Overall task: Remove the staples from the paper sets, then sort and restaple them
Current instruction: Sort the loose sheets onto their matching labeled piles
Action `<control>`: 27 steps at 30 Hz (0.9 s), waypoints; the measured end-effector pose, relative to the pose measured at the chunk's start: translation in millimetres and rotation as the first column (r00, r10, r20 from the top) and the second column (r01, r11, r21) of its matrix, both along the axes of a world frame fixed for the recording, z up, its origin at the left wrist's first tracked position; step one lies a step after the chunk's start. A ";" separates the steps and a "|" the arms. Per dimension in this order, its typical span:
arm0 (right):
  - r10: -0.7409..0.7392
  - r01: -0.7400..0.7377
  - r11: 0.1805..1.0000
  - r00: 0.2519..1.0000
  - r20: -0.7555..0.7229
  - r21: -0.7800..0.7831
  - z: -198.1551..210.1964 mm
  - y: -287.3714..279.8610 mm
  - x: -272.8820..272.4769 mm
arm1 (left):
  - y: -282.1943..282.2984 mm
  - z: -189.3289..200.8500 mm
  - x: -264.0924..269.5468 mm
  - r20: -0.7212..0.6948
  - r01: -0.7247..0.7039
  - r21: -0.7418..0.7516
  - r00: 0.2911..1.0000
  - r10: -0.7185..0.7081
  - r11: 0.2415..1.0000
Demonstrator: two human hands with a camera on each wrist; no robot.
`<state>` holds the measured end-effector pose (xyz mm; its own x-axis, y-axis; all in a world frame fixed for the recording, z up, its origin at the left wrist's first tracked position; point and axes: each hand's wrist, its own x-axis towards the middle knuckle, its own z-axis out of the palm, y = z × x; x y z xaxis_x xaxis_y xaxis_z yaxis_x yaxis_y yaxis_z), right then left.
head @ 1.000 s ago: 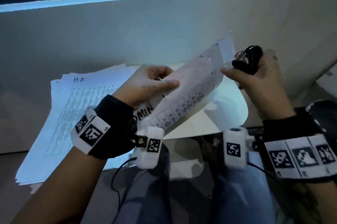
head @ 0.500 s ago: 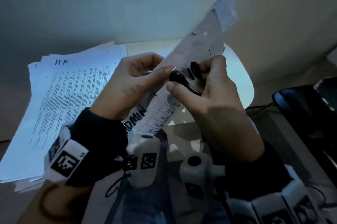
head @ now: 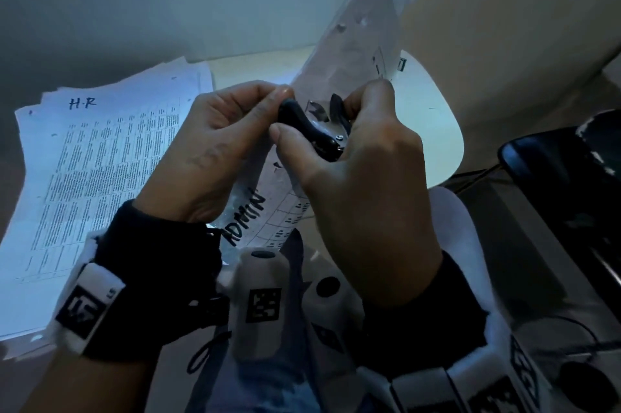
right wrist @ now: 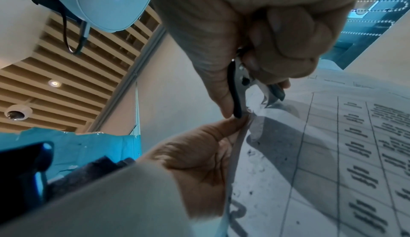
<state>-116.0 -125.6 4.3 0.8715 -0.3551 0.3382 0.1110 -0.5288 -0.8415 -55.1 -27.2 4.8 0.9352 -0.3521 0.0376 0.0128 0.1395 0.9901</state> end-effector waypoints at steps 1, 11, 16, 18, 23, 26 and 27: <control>0.001 -0.001 1.000 1.000 0.001 0.007 0.0 0.5 0.1 | -0.5 -0.4 -0.1 0.002 0.002 0.002 1.000 -0.002 1.000; 0.123 -0.115 0.982 0.991 -0.046 0.151 2.5 -4.1 -1.0 | 2.3 -7.1 -0.3 -0.064 0.040 -0.060 0.997 -0.044 0.997; 0.181 -0.173 0.968 0.983 -0.029 0.184 1.2 -7.6 -0.9 | 5.3 -7.9 0.2 -0.047 0.069 -0.046 0.996 -0.071 0.997; 0.196 -0.188 0.955 0.981 -0.010 0.230 0.6 -9.3 -1.2 | 5.3 -7.8 0.0 -0.041 0.084 -0.056 0.995 -0.086 0.995; 0.234 -0.226 0.920 0.972 0.014 0.319 -2.8 -12.8 -2.0 | 4.3 -6.6 -0.1 -0.080 0.106 -0.061 0.991 -0.111 0.992; 0.242 -0.235 0.907 0.970 0.026 0.348 -4.8 -14.4 -3.1 | 6.0 -8.4 0.9 -0.080 0.105 -0.056 0.991 -0.109 0.993; 0.237 -0.234 0.906 0.971 0.034 0.353 -5.6 -14.2 -3.2 | 6.5 -9.1 1.0 -0.080 0.106 -0.054 0.991 -0.110 0.993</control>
<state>-119.2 -139.8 -1.3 0.9472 -0.2335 0.2200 0.1864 -0.1575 -0.9698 -54.1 -20.7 -4.3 0.8924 -0.4508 -0.0183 0.1117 0.1813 0.9771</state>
